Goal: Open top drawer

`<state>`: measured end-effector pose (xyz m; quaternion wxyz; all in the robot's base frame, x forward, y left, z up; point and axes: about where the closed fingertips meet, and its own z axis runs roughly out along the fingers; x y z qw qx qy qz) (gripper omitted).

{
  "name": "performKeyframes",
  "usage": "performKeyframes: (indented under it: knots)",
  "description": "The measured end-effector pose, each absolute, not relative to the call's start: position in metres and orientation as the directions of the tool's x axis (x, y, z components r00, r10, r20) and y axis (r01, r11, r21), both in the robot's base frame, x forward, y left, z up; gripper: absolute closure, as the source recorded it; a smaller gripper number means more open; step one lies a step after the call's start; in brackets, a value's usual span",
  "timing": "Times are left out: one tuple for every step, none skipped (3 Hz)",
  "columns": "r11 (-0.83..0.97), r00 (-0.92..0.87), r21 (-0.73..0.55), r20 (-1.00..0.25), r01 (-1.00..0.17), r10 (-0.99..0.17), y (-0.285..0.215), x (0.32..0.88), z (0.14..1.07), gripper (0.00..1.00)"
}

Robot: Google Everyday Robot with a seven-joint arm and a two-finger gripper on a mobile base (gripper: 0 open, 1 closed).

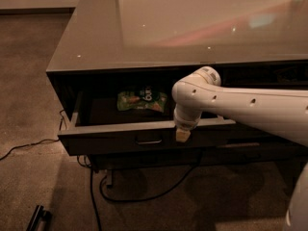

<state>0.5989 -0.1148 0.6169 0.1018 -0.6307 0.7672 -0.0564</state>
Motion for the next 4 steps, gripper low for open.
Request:
performKeyframes:
  knots:
    - [0.198,-0.184,-0.215,-0.085,-0.956,-0.979,-0.1148,0.5989,0.6169,0.16]
    - [0.198,-0.184,-0.215,-0.085,-0.956,-0.979,-0.1148,0.5989,0.6169,0.00]
    - [0.185,-0.167,-0.224,-0.095,-0.957,-0.981,-0.1131,0.5966,0.6164,0.00]
    - [0.170,-0.133,-0.224,-0.171,-0.960,-0.976,-0.1095,0.6002,0.6195,0.00]
